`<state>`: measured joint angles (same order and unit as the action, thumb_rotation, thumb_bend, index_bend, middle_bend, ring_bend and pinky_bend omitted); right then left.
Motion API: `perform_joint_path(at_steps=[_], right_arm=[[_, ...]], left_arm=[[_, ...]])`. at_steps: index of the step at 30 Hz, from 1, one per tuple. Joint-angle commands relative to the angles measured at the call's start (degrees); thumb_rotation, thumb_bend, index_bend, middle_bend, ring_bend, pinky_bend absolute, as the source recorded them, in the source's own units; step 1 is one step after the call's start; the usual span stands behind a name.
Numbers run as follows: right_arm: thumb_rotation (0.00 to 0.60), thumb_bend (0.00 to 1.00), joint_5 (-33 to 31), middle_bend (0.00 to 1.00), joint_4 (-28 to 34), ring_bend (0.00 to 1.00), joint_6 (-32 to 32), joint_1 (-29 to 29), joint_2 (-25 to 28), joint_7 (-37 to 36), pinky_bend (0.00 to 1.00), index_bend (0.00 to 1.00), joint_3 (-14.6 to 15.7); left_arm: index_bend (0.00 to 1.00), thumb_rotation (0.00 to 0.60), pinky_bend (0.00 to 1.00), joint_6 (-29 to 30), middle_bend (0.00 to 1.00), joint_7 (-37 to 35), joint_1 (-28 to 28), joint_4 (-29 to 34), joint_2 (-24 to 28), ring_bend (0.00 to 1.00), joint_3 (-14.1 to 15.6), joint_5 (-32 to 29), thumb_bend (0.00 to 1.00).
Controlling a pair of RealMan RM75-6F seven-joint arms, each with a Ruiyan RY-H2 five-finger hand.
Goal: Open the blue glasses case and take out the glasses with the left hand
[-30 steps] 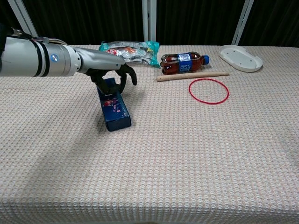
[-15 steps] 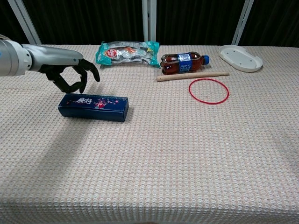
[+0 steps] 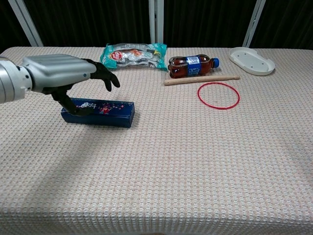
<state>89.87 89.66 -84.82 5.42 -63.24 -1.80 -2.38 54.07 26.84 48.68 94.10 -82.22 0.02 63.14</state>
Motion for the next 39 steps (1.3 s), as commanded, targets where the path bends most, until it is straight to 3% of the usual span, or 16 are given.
perform_joint_path(at_steps=[1,24,29,33,39], right_arm=[[0.6,0.36,-0.18,0.04,-0.15,0.0,-0.07,-0.13,0.07,-0.2,0.0,0.0,0.02],[0.6,0.36,-0.93,0.04,-1.45,0.0,0.56,-0.2,-0.08,-1.64,0.0,0.0,0.2],[0.6,0.36,-1.08,0.04,-1.59,0.0,0.65,-0.26,-0.17,-2.0,0.0,0.0,0.26],[0.6,0.36,-1.16,0.04,-1.57,0.0,0.58,-0.39,-0.18,-2.28,0.0,0.0,0.31],[0.6,0.36,-1.33,0.04,-1.6,0.0,0.67,-0.62,-0.15,-2.6,0.0,0.0,0.52]], left_arm=[[0.16,0.6,0.0,-0.52,0.2,1.45,0.15,-1.5,-1.77,0.01,-0.39,-1.52,0.36],[0.23,0.6,0.0,-3.75,0.28,3.37,0.59,-4.72,-3.07,0.03,-2.04,-6.93,0.39],[0.29,0.6,0.0,-5.37,0.35,1.88,0.91,-5.86,-2.56,0.09,-2.58,-7.4,0.5],[0.32,0.6,0.0,-6.59,0.36,0.79,1.32,-7.09,-2.15,0.09,-2.98,-7.28,0.54],[0.25,0.6,0.0,-9.17,0.32,-1.55,2.13,-9.25,-1.76,0.09,-3.9,-7.86,0.58]])
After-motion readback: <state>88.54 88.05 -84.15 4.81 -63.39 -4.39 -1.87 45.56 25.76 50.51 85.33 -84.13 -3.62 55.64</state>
